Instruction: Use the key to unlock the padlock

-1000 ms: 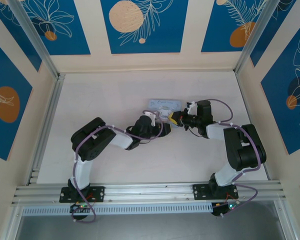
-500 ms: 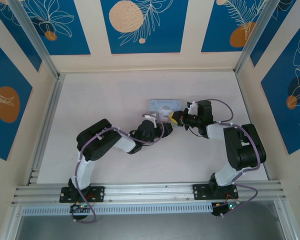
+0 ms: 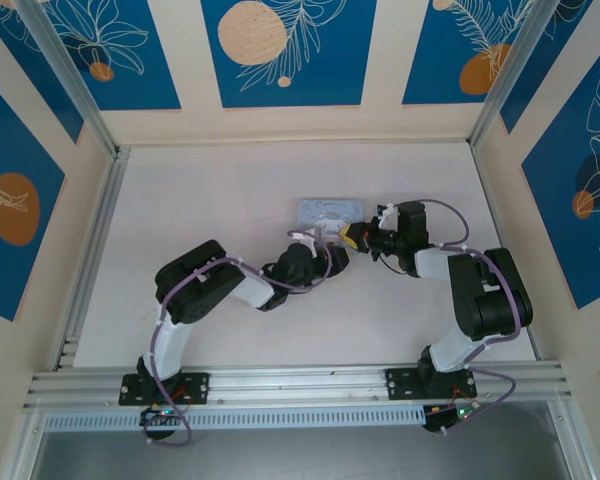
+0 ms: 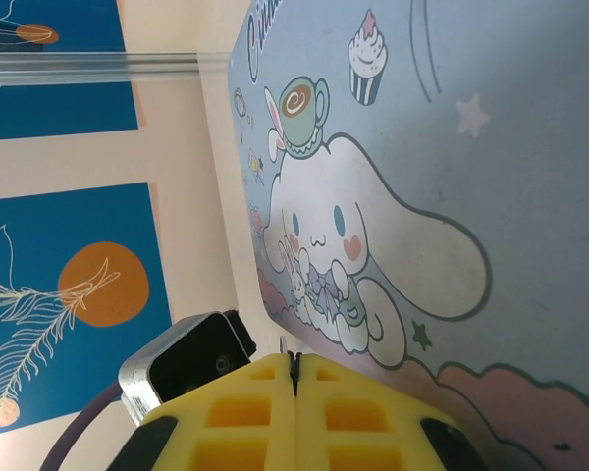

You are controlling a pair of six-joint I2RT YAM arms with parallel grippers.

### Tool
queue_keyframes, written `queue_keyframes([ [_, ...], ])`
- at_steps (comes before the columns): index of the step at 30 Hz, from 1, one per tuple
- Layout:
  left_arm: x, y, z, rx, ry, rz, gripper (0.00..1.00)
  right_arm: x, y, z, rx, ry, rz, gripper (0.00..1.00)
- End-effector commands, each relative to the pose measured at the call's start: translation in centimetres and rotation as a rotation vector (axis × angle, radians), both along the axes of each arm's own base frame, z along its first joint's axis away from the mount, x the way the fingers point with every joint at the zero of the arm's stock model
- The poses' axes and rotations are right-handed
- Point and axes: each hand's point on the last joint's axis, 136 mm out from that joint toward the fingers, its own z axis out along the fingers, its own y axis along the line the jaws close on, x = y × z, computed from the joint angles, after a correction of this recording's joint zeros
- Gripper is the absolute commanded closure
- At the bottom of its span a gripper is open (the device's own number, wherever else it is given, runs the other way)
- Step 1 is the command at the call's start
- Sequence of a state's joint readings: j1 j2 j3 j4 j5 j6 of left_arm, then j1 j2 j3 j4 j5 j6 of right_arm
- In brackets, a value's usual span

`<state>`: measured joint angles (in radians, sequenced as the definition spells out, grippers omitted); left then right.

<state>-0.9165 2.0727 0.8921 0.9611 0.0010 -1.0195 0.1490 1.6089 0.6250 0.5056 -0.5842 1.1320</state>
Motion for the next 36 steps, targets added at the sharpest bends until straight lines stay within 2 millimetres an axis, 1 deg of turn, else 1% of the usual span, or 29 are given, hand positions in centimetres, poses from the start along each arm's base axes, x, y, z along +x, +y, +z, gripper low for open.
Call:
queue_keyframes([
  [1, 0.2, -0.6, 1.8, -0.106, -0.005, 0.033, 0.43, -0.7, 0.0, -0.5, 0.015, 0.023, 0.019, 1.00],
  [5, 0.6, -0.1, 0.2, -0.174, 0.050, 0.090, 0.44, -0.7, 0.0, -0.4, 0.017, 0.023, 0.020, 1.00],
  [8, 0.6, 0.0, -0.6, -0.179, 0.071, 0.108, 0.45, -0.6, 0.0, -0.3, 0.019, 0.021, 0.020, 1.00],
  [13, 0.1, 0.2, -1.7, -0.125, 0.092, 0.132, 0.46, -0.6, -0.1, -0.3, 0.021, 0.019, 0.020, 1.00],
  [17, -0.5, 0.3, -3.1, -0.079, 0.121, 0.169, 0.54, -0.6, -0.1, -0.3, 0.022, 0.021, 0.018, 1.00],
  [21, -1.3, 0.7, -4.3, 0.008, 0.147, 0.215, 0.54, -0.6, -0.2, -0.3, 0.024, 0.021, 0.015, 1.00],
  [25, -1.4, 1.0, -4.8, 0.073, 0.158, 0.226, 0.54, -0.6, -0.3, -0.2, 0.027, 0.019, 0.014, 1.00],
  [30, -1.2, 1.4, -5.3, 0.089, 0.164, 0.243, 0.54, -0.7, -0.4, -0.3, 0.027, 0.022, 0.013, 1.00],
  [36, -0.7, 1.8, -5.7, 0.099, 0.166, 0.247, 0.57, -0.6, -0.5, -0.2, 0.028, 0.020, 0.011, 1.00],
])
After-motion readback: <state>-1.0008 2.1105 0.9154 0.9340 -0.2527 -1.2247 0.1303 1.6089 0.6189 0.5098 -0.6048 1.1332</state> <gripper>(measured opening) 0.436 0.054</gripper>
